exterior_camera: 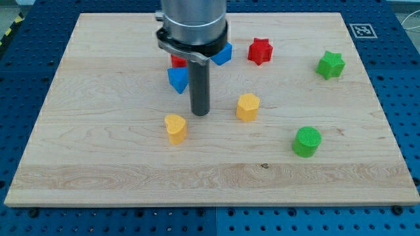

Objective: Move the yellow hexagon slightly up and left

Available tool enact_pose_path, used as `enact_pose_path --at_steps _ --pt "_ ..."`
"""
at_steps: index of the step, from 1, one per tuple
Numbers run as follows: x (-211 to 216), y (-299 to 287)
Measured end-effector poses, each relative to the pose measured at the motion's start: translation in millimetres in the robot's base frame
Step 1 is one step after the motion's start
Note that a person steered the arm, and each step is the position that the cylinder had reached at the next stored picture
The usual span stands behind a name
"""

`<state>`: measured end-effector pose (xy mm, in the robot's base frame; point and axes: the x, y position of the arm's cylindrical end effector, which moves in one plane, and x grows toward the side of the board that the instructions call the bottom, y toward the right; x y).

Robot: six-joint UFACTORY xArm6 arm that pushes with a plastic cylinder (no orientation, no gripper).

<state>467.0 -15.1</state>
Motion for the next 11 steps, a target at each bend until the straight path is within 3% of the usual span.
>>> enact_pose_path --at_steps 3,6,8,11 --pt "21.2 8.3" --pt "27.2 101.1" --pt "27.2 117.1" --pt "11.5 78.3"
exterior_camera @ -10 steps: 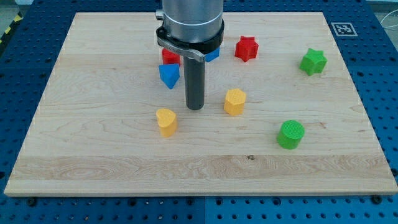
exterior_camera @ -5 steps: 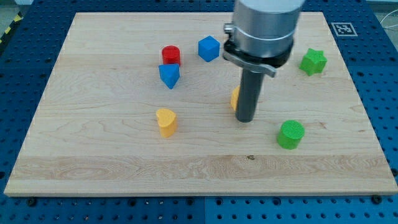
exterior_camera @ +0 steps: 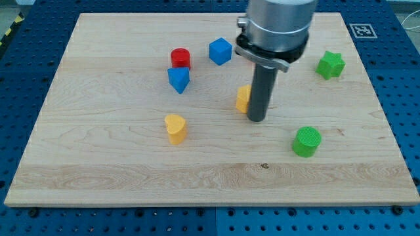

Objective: Move the yellow hexagon slightly up and left

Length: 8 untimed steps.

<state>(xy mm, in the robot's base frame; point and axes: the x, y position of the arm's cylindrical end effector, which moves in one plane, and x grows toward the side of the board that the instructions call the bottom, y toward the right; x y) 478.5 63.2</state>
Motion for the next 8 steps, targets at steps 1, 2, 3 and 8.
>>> enact_pose_path --at_steps 1,2,3,8 --pt "-0.7 -25.7" --pt "3.6 -16.9" --pt "22.7 18.4" --pt "-28.2 9.4"
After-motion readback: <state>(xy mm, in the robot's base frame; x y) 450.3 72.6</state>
